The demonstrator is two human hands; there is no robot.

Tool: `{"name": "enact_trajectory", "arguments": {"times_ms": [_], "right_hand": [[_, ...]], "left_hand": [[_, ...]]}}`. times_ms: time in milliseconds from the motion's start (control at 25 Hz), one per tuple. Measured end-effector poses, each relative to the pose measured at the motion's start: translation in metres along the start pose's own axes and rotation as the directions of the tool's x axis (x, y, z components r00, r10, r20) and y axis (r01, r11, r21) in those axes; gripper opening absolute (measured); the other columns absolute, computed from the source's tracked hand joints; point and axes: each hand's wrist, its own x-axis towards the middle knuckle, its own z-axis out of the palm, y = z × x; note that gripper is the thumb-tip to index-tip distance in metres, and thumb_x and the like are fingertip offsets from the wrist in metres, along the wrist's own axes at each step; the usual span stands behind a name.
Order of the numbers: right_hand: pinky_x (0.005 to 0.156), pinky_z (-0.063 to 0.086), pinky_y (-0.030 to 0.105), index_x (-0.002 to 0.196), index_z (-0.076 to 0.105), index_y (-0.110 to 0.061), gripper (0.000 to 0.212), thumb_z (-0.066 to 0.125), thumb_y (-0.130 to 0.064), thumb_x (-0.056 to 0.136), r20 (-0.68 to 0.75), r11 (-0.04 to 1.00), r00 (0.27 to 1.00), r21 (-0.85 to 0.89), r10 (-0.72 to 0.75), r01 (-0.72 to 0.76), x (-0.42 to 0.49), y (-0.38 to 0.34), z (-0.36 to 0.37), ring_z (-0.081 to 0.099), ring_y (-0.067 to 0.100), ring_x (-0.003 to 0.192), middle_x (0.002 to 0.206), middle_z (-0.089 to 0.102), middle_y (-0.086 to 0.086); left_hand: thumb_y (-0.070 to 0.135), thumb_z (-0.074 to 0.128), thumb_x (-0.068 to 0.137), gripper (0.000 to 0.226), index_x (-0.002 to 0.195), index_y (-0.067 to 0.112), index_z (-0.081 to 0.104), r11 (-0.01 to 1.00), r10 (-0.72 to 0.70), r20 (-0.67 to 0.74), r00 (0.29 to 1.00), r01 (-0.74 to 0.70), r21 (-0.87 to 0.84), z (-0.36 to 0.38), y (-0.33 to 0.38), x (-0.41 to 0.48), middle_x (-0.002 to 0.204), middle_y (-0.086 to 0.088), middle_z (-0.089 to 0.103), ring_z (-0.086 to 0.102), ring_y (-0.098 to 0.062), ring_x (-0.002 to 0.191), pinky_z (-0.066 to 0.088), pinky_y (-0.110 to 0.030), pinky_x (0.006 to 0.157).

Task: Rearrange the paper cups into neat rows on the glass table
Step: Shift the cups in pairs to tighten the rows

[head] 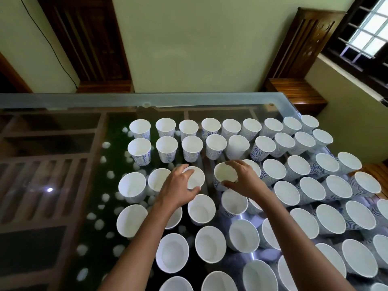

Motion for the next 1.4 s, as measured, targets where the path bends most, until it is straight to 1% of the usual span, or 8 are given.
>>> {"name": "enact_trajectory", "arguments": {"times_ms": [200, 360, 680, 880, 1000, 1120, 1240, 1400], "right_hand": [[0.1, 0.032, 0.029, 0.133, 0.044, -0.012, 0.07, 0.076, -0.028, 0.073, 0.057, 0.999, 0.997, -0.014, -0.044, 0.045, 0.006, 0.005, 0.004, 0.042, 0.028, 0.124, 0.14, 0.042, 0.01], [0.099, 0.035, 0.03, 0.134, 0.043, -0.012, 0.07, 0.075, -0.026, 0.074, 0.081, 0.996, 0.994, -0.043, -0.076, 0.079, 0.013, 0.005, 0.006, 0.044, 0.028, 0.122, 0.138, 0.043, 0.011], [0.095, 0.035, 0.031, 0.133, 0.044, -0.012, 0.071, 0.077, -0.024, 0.071, 0.071, 0.996, 0.994, -0.012, -0.082, 0.083, 0.018, 0.002, 0.01, 0.045, 0.03, 0.118, 0.132, 0.047, 0.014], [0.097, 0.035, 0.031, 0.134, 0.044, -0.013, 0.071, 0.077, -0.025, 0.072, 0.064, 0.996, 0.994, 0.016, -0.088, 0.087, 0.014, 0.002, 0.007, 0.044, 0.028, 0.12, 0.134, 0.046, 0.012], [0.098, 0.037, 0.033, 0.13, 0.048, -0.012, 0.063, 0.075, -0.023, 0.075, 0.012, 0.995, 0.995, 0.028, -0.094, 0.094, 0.009, 0.015, -0.004, 0.047, 0.029, 0.119, 0.133, 0.049, 0.011], [0.097, 0.039, 0.035, 0.127, 0.051, -0.005, 0.057, 0.073, -0.016, 0.076, -0.029, 0.998, 0.998, 0.026, -0.057, 0.057, 0.001, 0.041, -0.019, 0.049, 0.031, 0.117, 0.131, 0.05, 0.015], [0.096, 0.037, 0.032, 0.127, 0.051, -0.004, 0.059, 0.074, -0.016, 0.075, -0.024, 1.0, 1.0, -0.003, -0.016, 0.016, -0.005, 0.064, -0.028, 0.051, 0.032, 0.115, 0.13, 0.051, 0.016], [0.098, 0.036, 0.032, 0.131, 0.047, -0.007, 0.065, 0.076, -0.023, 0.074, 0.016, 1.0, 1.0, -0.012, -0.007, 0.007, -0.005, 0.075, -0.032, 0.048, 0.03, 0.119, 0.134, 0.048, 0.014]], "left_hand": [[0.036, 0.066, 0.079, 0.059, 0.131, 0.015, 0.048, 0.999, -0.036, -0.016, 0.999, 0.036, 0.011, 0.007, 0.006, 0.002, 0.144, -0.006, 0.037, 0.032, -0.021, 0.132, 0.027, -0.029, 0.105], [0.034, 0.066, 0.079, 0.058, 0.13, 0.015, 0.049, 0.998, -0.062, -0.027, 0.998, 0.062, 0.009, 0.008, 0.004, 0.001, 0.143, -0.006, 0.038, 0.033, -0.022, 0.131, 0.028, -0.029, 0.105], [0.035, 0.067, 0.078, 0.058, 0.13, 0.017, 0.049, 0.998, -0.061, -0.03, 0.998, 0.061, 0.015, 0.008, 0.005, 0.001, 0.143, -0.005, 0.038, 0.033, -0.022, 0.131, 0.03, -0.031, 0.105], [0.035, 0.067, 0.078, 0.058, 0.13, 0.016, 0.05, 0.998, -0.064, -0.037, 0.997, 0.064, 0.012, 0.007, 0.008, 0.003, 0.143, -0.005, 0.039, 0.034, -0.022, 0.131, 0.031, -0.032, 0.104], [0.034, 0.068, 0.078, 0.055, 0.127, 0.015, 0.052, 0.999, -0.043, -0.052, 0.998, 0.043, -0.001, 0.01, 0.017, 0.004, 0.14, -0.007, 0.041, 0.036, -0.022, 0.129, 0.032, -0.032, 0.104], [0.032, 0.068, 0.078, 0.053, 0.125, 0.013, 0.054, 1.0, -0.009, -0.059, 0.998, 0.009, -0.002, 0.018, 0.035, 0.005, 0.138, -0.008, 0.044, 0.038, -0.023, 0.128, 0.03, -0.032, 0.104], [0.032, 0.067, 0.079, 0.051, 0.125, 0.012, 0.055, 1.0, 0.011, -0.05, 0.999, -0.011, 0.008, 0.03, 0.052, 0.004, 0.136, -0.008, 0.046, 0.04, -0.022, 0.126, 0.03, -0.031, 0.104], [0.033, 0.066, 0.08, 0.052, 0.126, 0.011, 0.053, 1.0, -0.015, -0.066, 0.998, 0.016, 0.004, 0.041, 0.07, 0.007, 0.138, -0.008, 0.044, 0.039, -0.022, 0.126, 0.03, -0.029, 0.104]]}}
